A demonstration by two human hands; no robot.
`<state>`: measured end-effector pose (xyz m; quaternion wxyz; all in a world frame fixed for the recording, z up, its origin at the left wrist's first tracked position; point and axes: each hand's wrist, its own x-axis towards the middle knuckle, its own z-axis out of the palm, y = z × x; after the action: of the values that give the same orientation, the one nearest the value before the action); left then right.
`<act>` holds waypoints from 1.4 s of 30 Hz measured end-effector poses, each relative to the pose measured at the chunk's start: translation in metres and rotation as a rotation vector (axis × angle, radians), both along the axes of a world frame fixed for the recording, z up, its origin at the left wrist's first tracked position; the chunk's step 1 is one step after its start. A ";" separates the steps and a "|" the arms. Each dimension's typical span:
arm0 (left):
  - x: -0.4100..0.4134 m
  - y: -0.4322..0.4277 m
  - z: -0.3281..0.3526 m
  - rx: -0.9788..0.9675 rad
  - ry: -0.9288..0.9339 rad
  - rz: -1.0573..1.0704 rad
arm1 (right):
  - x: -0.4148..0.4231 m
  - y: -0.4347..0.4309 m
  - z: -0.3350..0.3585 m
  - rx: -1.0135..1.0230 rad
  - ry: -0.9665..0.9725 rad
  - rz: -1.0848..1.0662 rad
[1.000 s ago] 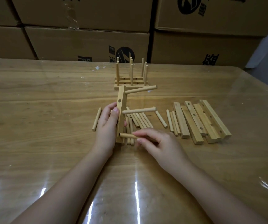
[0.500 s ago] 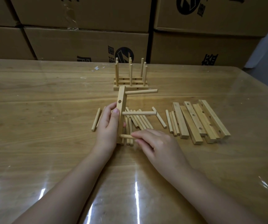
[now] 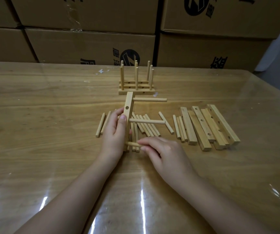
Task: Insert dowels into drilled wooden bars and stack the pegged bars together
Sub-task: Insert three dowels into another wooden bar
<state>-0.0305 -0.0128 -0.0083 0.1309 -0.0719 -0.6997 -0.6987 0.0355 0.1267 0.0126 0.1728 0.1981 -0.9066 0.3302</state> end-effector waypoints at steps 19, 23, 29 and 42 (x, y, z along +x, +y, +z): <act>0.005 0.002 -0.003 -0.175 0.096 0.022 | -0.004 0.001 -0.004 -0.348 -0.425 -0.067; 0.003 0.002 -0.001 -0.179 0.101 0.030 | -0.004 -0.002 -0.005 -0.240 -0.378 -0.076; 0.000 0.001 0.004 -0.051 -0.049 -0.022 | -0.007 -0.001 -0.001 0.398 -0.078 -0.046; -0.002 -0.001 -0.002 0.003 -0.016 0.028 | -0.001 -0.013 -0.003 0.381 0.077 -0.145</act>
<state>-0.0323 -0.0135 -0.0105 0.1352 -0.0561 -0.7007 -0.6983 0.0343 0.1142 0.0093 0.1899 0.1737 -0.9573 0.1316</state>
